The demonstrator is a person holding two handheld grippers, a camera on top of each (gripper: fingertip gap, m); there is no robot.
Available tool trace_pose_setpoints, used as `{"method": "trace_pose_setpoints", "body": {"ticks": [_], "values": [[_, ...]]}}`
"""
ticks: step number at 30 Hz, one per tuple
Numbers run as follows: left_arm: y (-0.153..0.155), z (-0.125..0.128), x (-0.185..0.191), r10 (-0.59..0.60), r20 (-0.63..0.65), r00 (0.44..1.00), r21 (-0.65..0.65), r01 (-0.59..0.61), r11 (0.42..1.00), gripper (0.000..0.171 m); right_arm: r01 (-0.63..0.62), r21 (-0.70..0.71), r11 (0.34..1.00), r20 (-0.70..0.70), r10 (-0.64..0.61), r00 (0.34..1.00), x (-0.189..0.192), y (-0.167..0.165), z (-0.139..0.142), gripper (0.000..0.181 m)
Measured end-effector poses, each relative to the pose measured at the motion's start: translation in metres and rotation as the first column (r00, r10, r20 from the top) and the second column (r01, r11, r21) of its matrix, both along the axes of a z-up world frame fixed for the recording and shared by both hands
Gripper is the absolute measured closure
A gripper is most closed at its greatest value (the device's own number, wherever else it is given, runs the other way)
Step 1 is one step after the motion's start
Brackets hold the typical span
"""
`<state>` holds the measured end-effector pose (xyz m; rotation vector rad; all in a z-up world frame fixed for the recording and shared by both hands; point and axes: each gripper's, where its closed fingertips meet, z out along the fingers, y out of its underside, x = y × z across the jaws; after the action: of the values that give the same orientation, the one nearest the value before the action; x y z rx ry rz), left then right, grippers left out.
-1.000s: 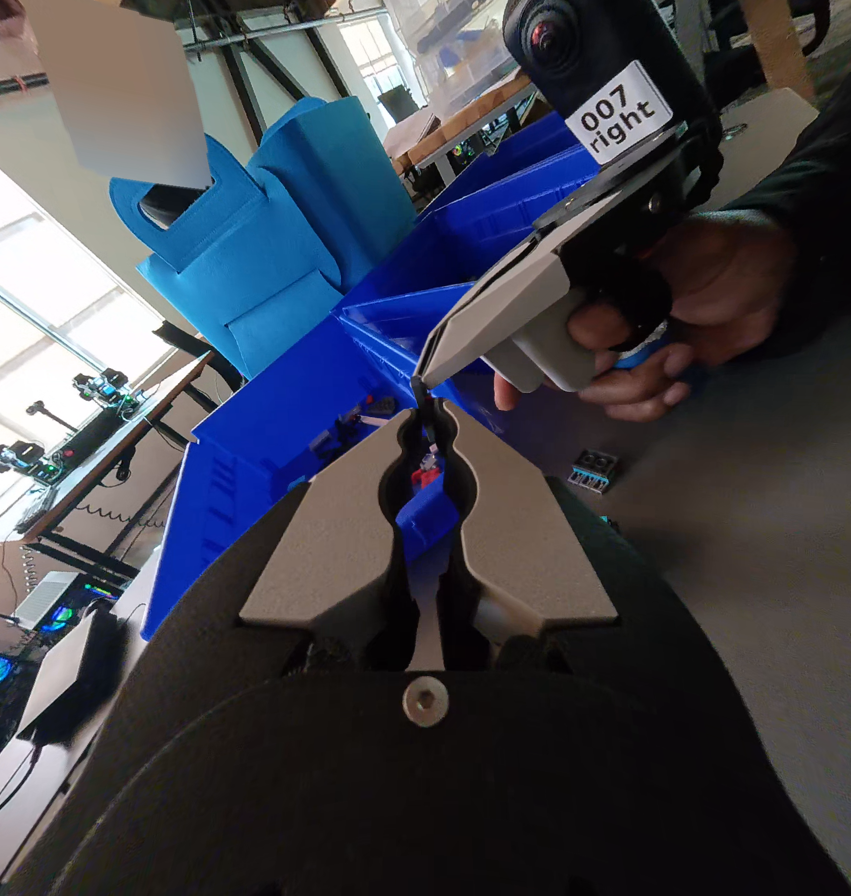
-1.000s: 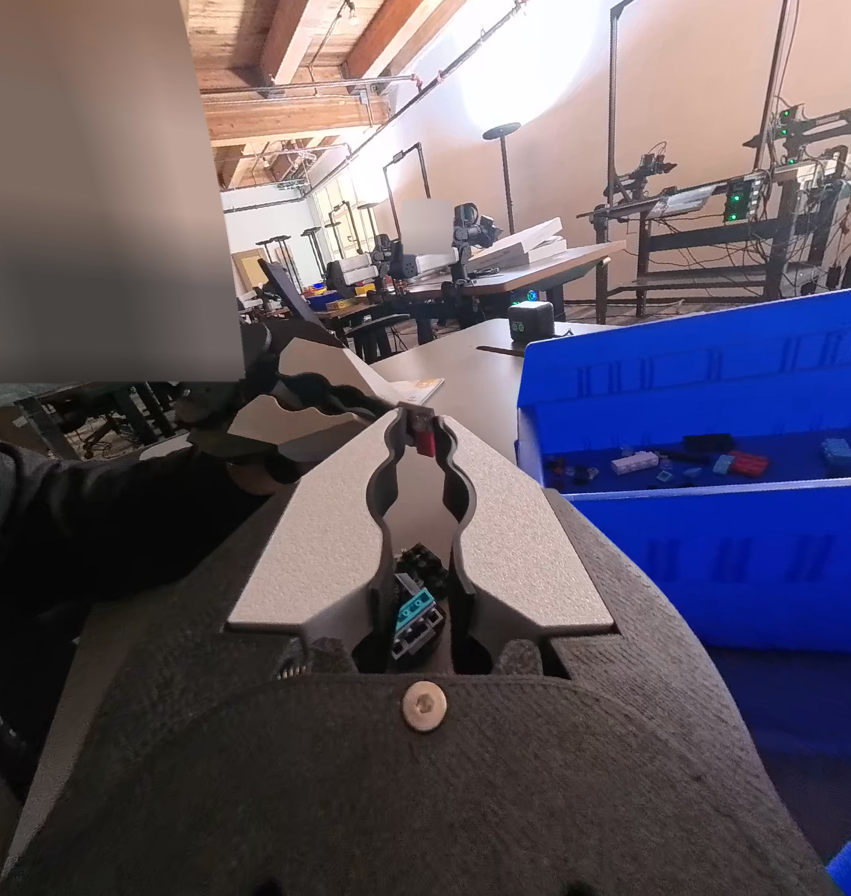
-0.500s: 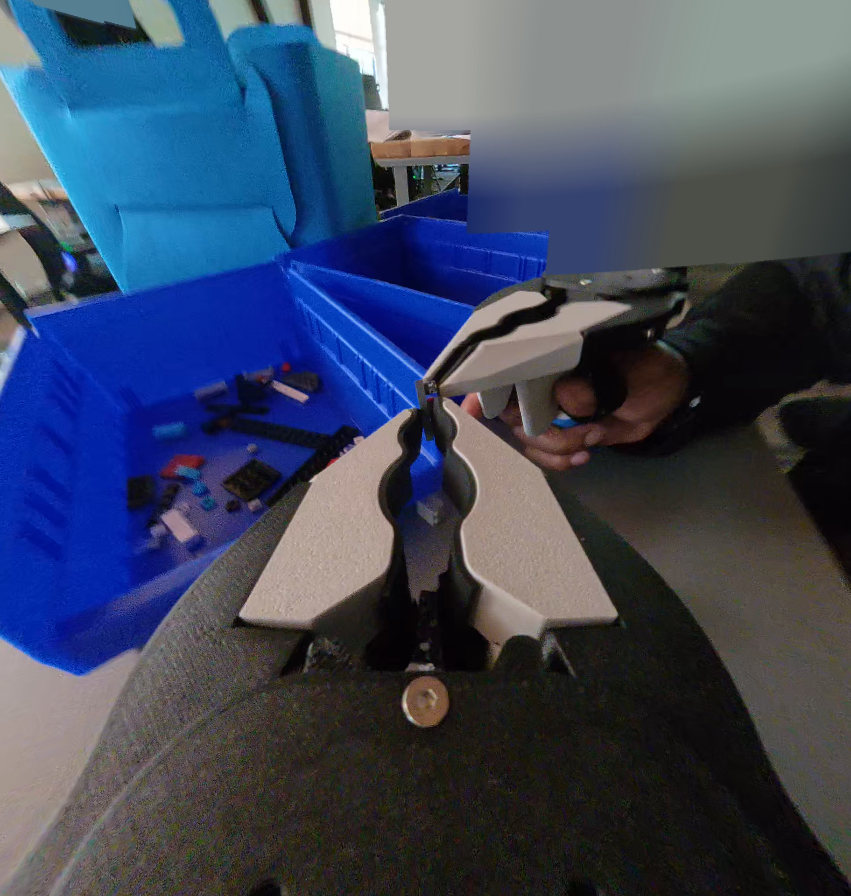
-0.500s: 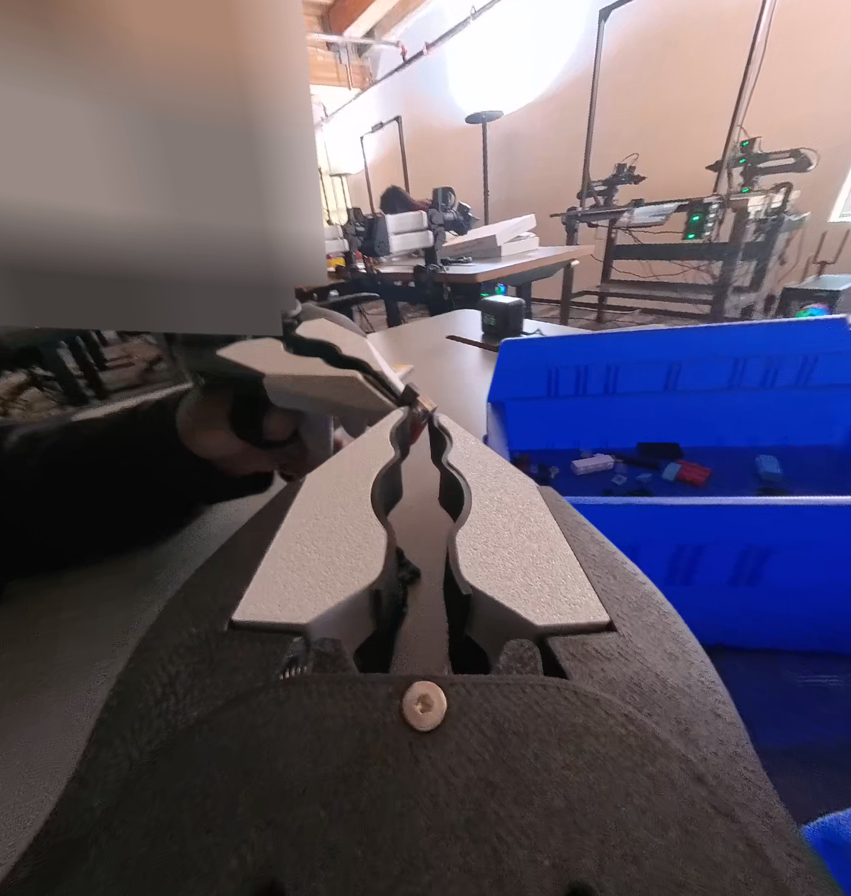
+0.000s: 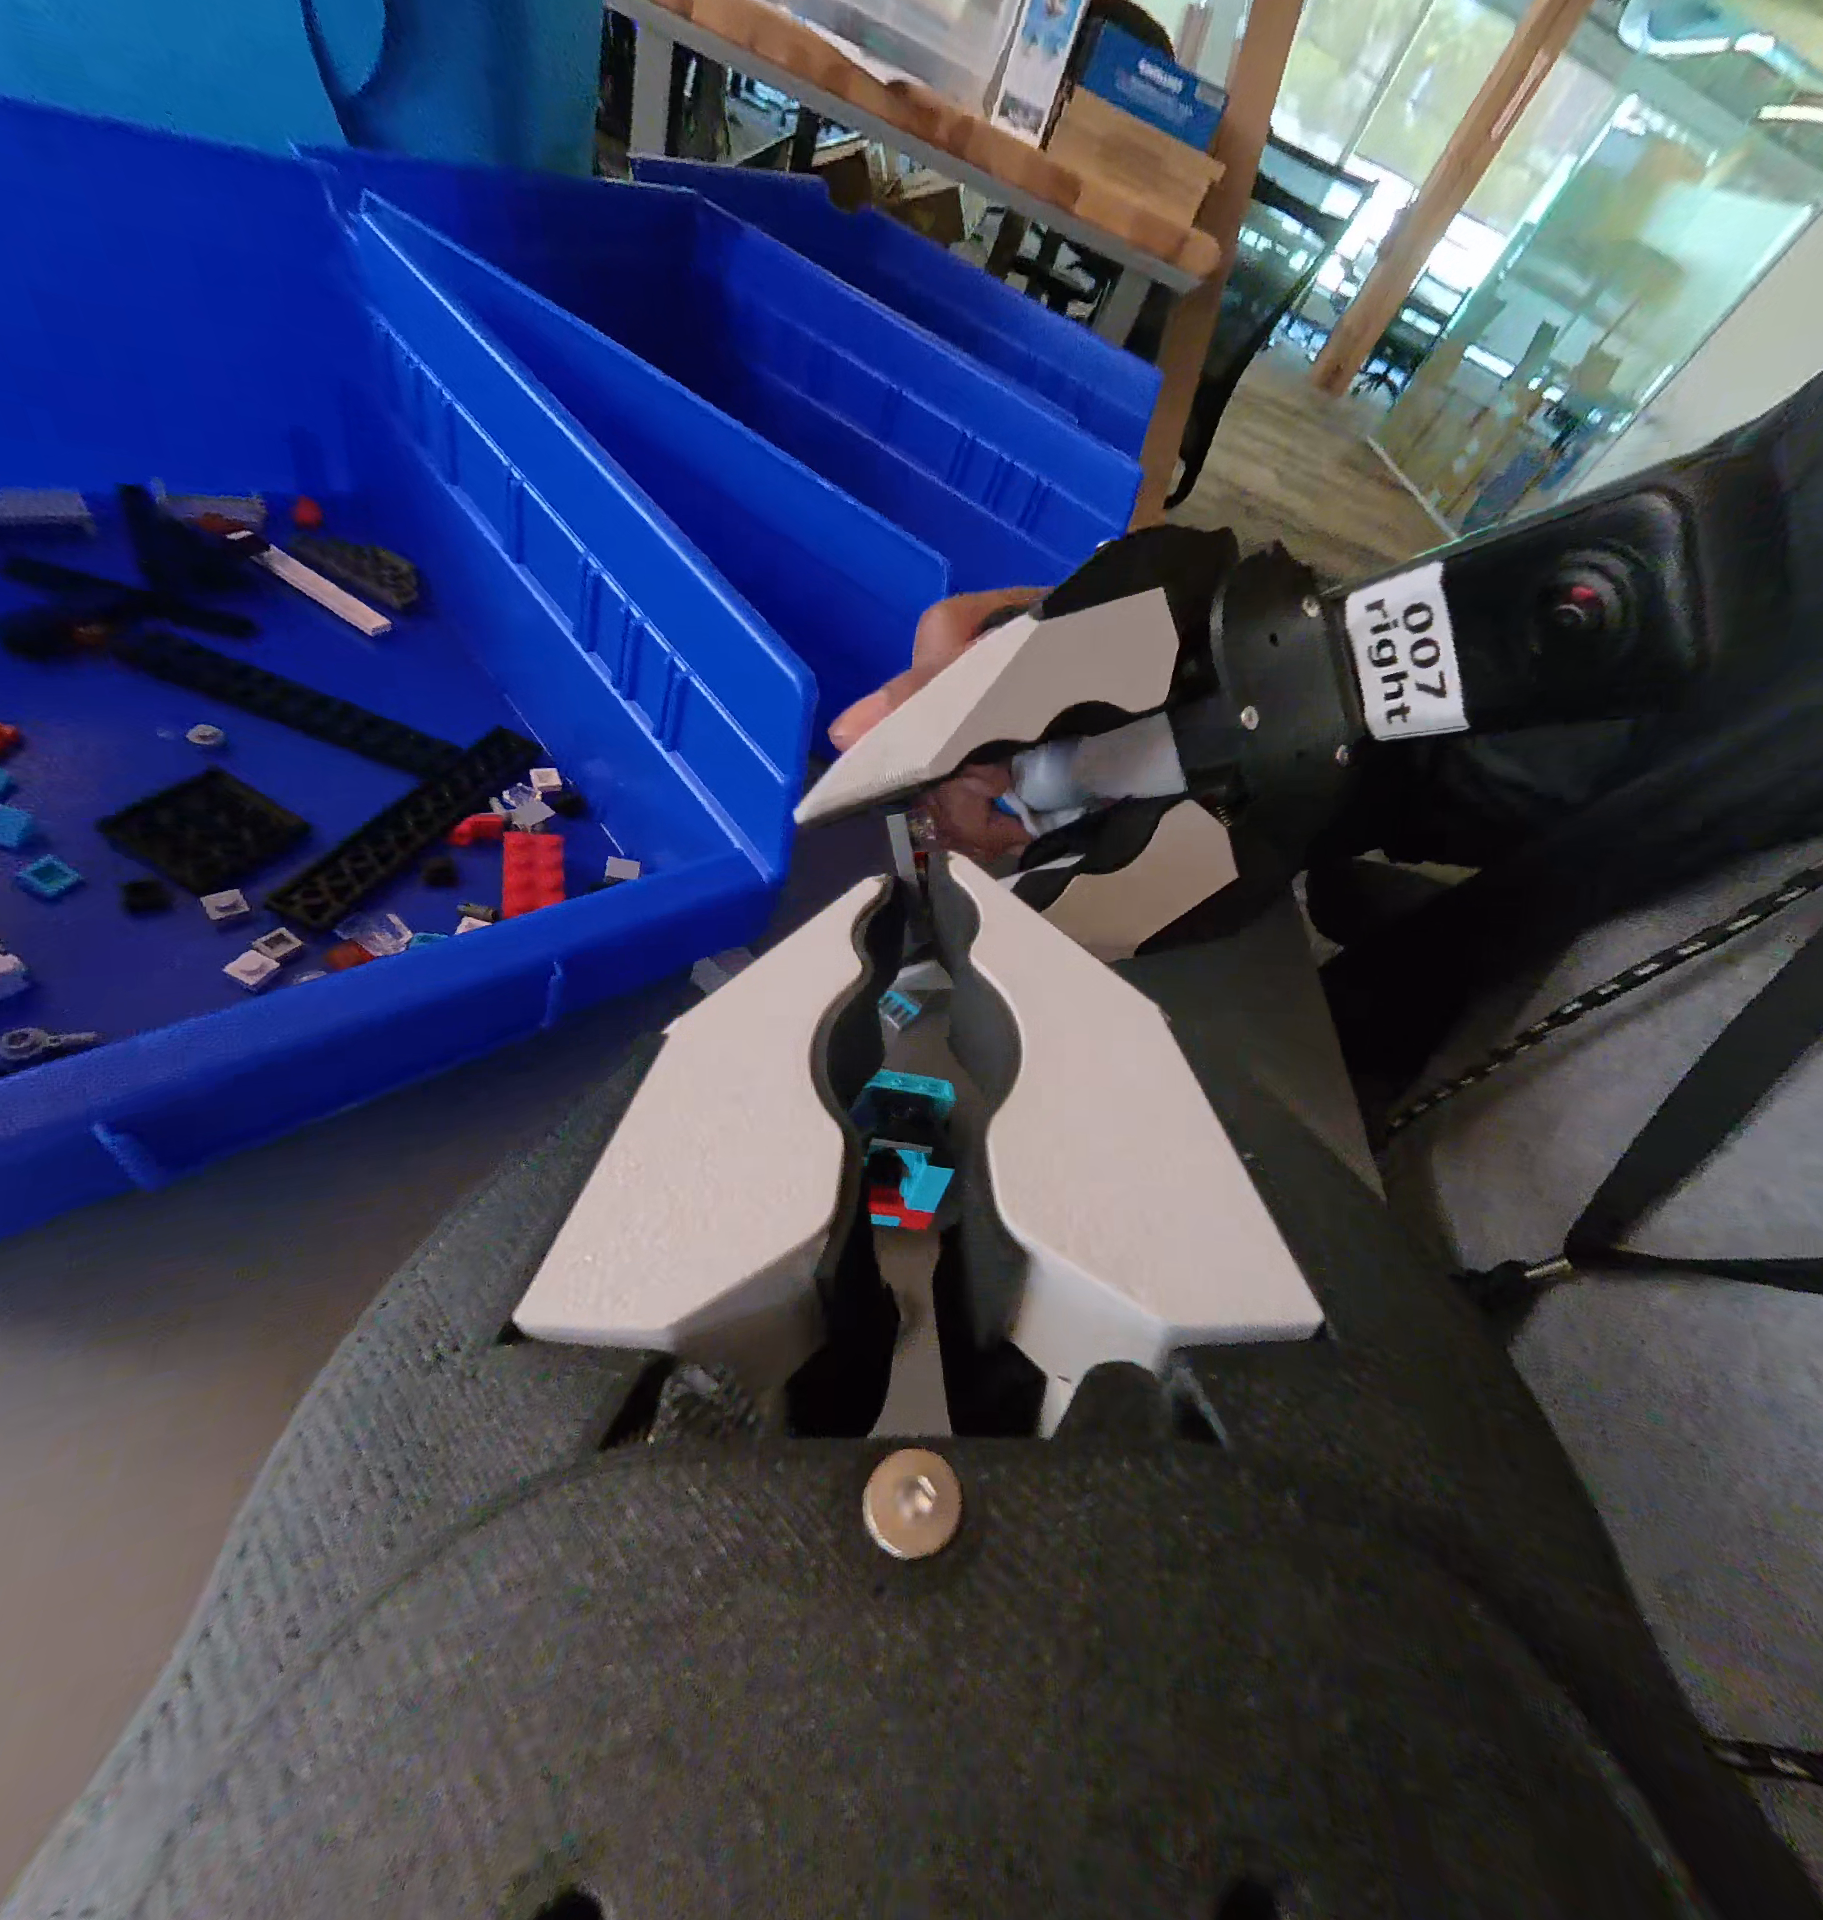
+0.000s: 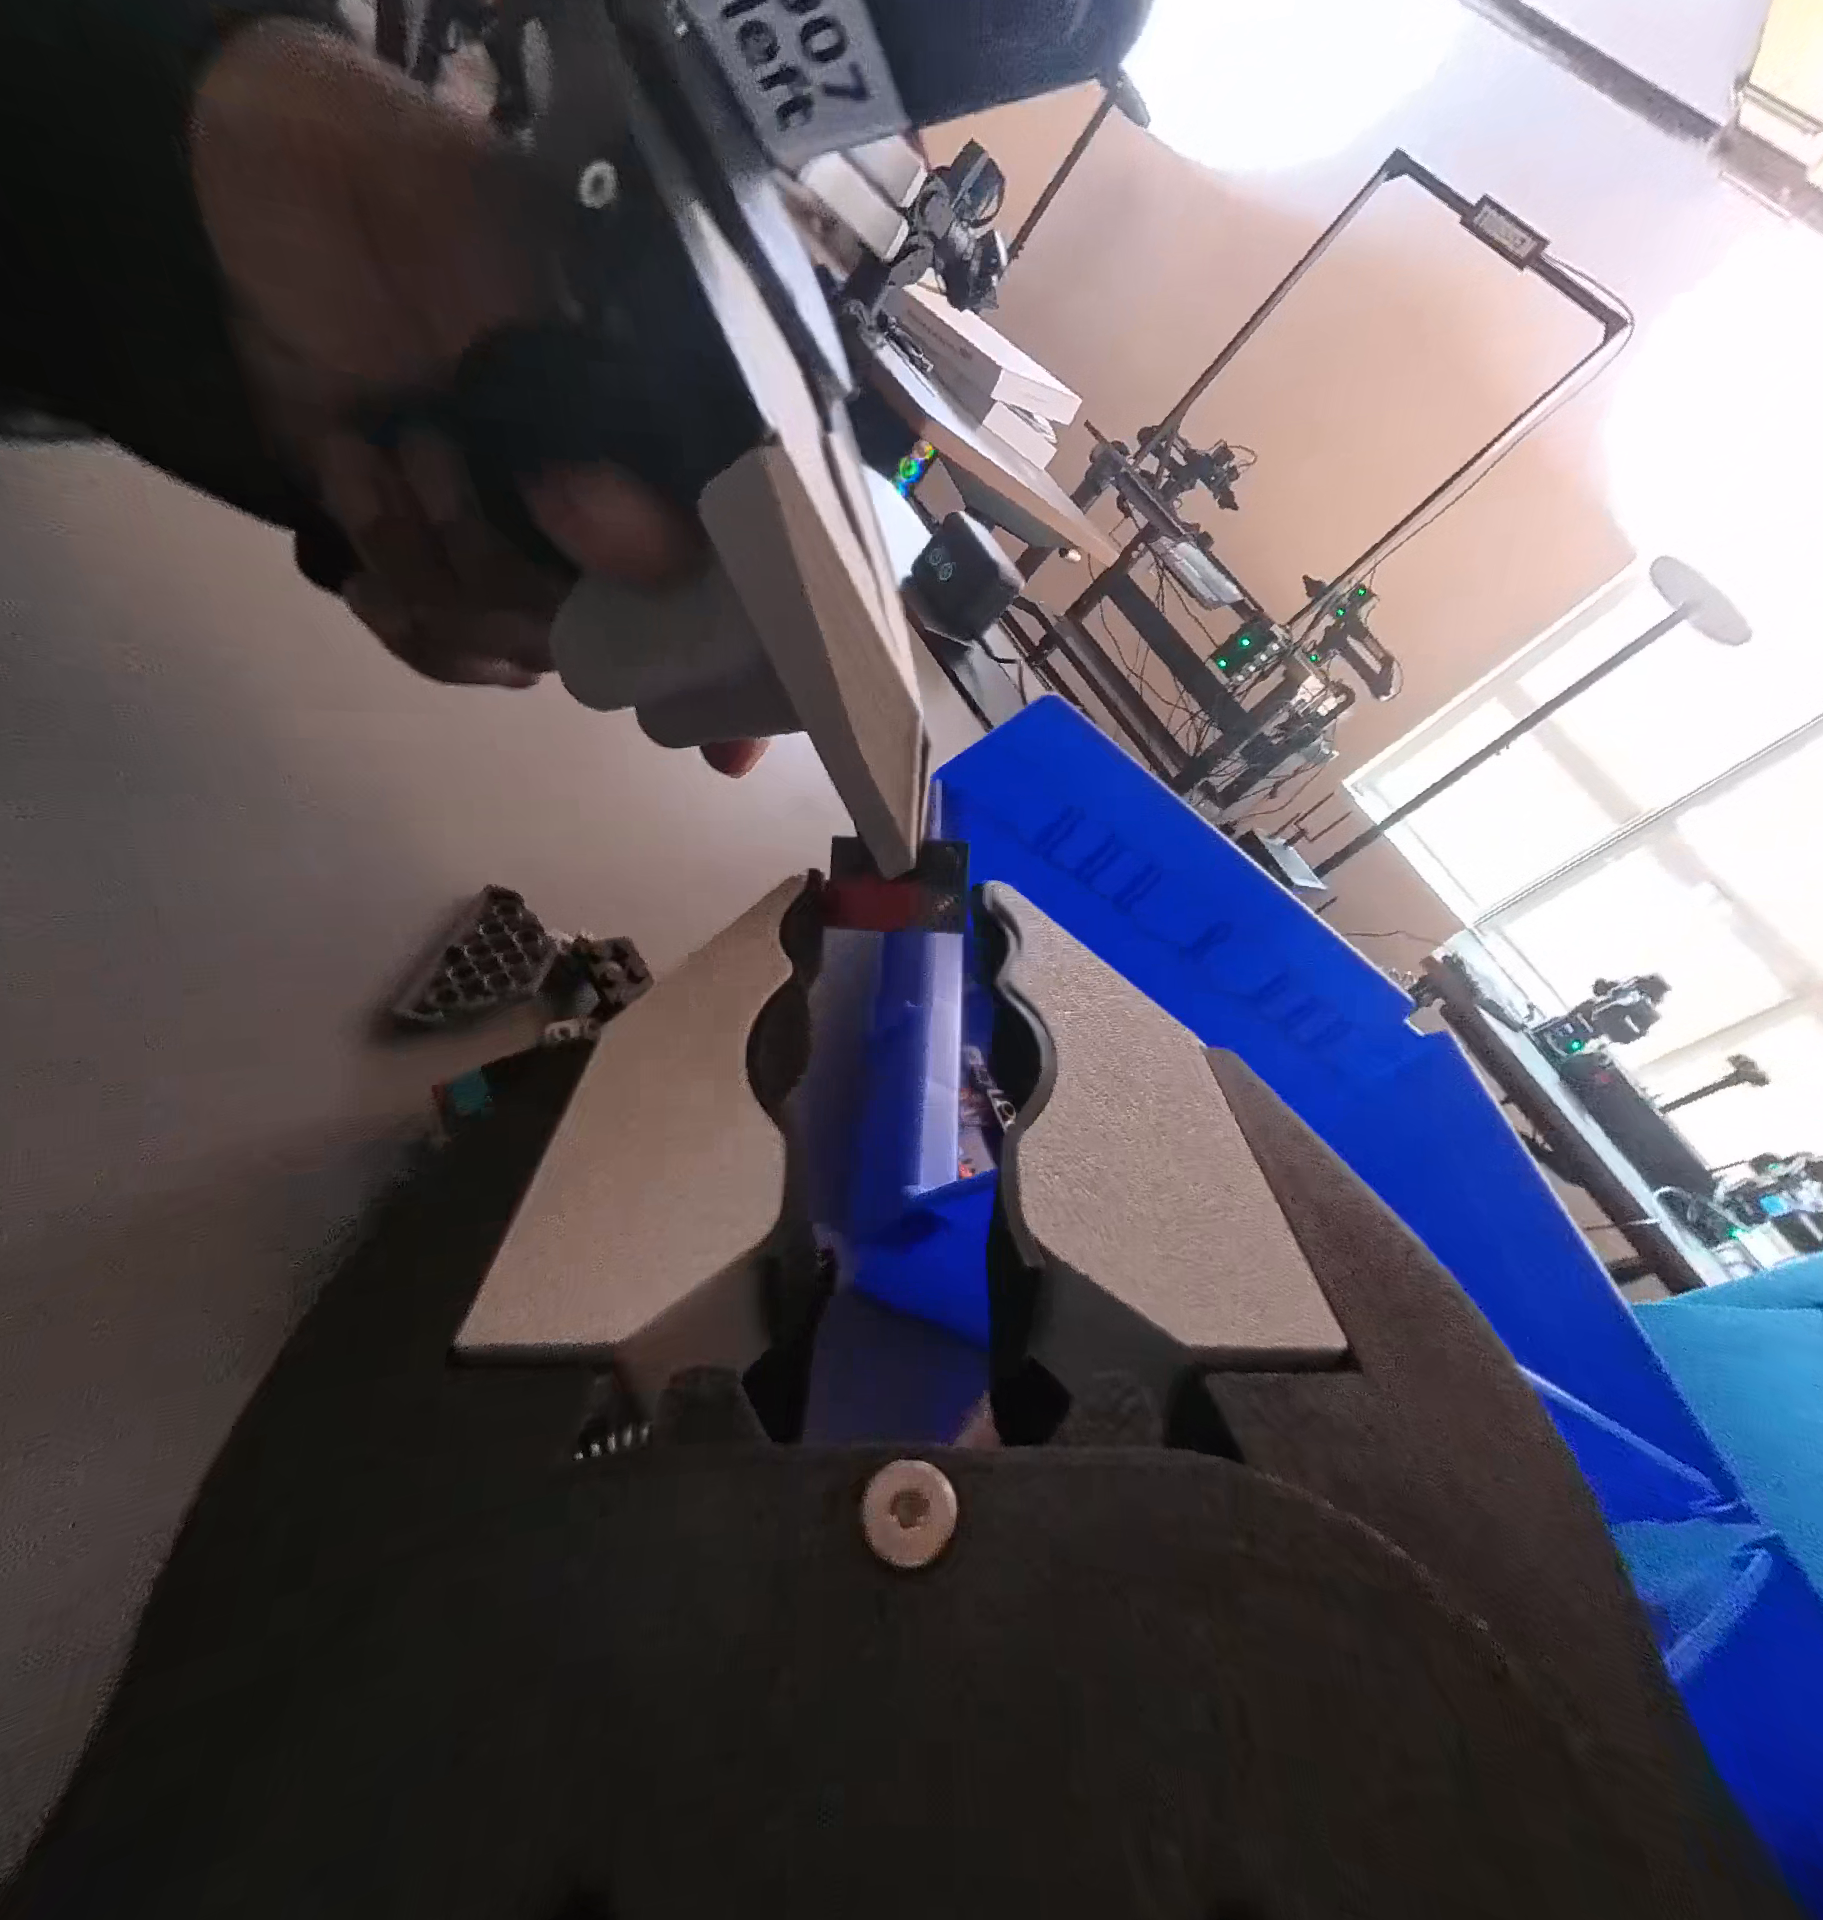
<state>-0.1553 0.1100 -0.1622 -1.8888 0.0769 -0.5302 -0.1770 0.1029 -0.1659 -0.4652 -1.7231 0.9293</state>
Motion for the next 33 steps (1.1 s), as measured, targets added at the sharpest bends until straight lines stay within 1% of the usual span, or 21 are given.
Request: {"method": "trace_pose_setpoints", "body": {"ticks": [2,5,7,9,12,14,16,20,23,26,33], "values": [[-0.001,-0.002,0.000,-0.004,-0.033,0.999,-0.013,0.004,1.000,0.166,-0.006,0.028,1.000,0.005,0.006,1.000,0.000,-0.001,-0.003,0.154],[-0.002,-0.004,0.001,-0.007,-0.069,0.998,-0.018,0.006,1.000,0.166,-0.017,0.033,0.999,0.006,0.017,1.000,0.001,-0.002,-0.004,0.154],[-0.003,-0.004,0.002,-0.021,-0.015,1.000,-0.029,0.021,0.999,0.165,-0.021,0.042,0.999,-0.003,0.021,1.000,0.002,-0.003,-0.003,0.154],[-0.005,-0.003,0.004,-0.041,0.083,0.996,-0.041,0.045,0.998,0.165,-0.024,0.057,0.998,-0.012,0.025,1.000,0.003,-0.005,-0.003,0.154],[-0.007,-0.003,0.006,-0.072,0.224,0.972,-0.055,0.087,0.995,0.165,-0.039,0.077,0.996,-0.022,0.041,0.999,0.005,-0.008,-0.003,0.155],[-0.008,-0.004,0.006,-0.082,0.245,0.966,-0.055,0.098,0.994,0.165,-0.053,0.088,0.995,-0.021,0.055,0.998,0.007,-0.009,-0.003,0.155],[-0.008,-0.005,0.007,-0.083,0.222,0.972,-0.055,0.098,0.994,0.166,-0.065,0.086,0.994,-0.015,0.067,0.998,0.008,-0.010,-0.004,0.155],[-0.009,-0.009,0.007,-0.089,0.092,0.992,-0.063,0.095,0.993,0.166,-0.106,0.030,0.994,0.044,0.104,0.994,0.009,-0.011,-0.008,0.155],[-0.010,-0.011,0.007,-0.096,0.010,0.995,-0.066,0.096,0.993,0.166,-0.134,-0.046,0.990,0.104,0.138,0.985,0.010,-0.013,-0.010,0.155],[-0.012,-0.009,0.009,-0.111,-0.032,0.993,-0.056,0.109,0.992,0.166,-0.160,-0.129,0.979,0.146,0.178,0.973,0.013,-0.016,-0.008,0.155],[-0.014,-0.009,0.010,-0.127,-0.075,0.989,-0.060,0.123,0.991,0.166,-0.183,-0.207,0.961,0.196,0.225,0.954,0.015,-0.019,-0.008,0.155]]}}
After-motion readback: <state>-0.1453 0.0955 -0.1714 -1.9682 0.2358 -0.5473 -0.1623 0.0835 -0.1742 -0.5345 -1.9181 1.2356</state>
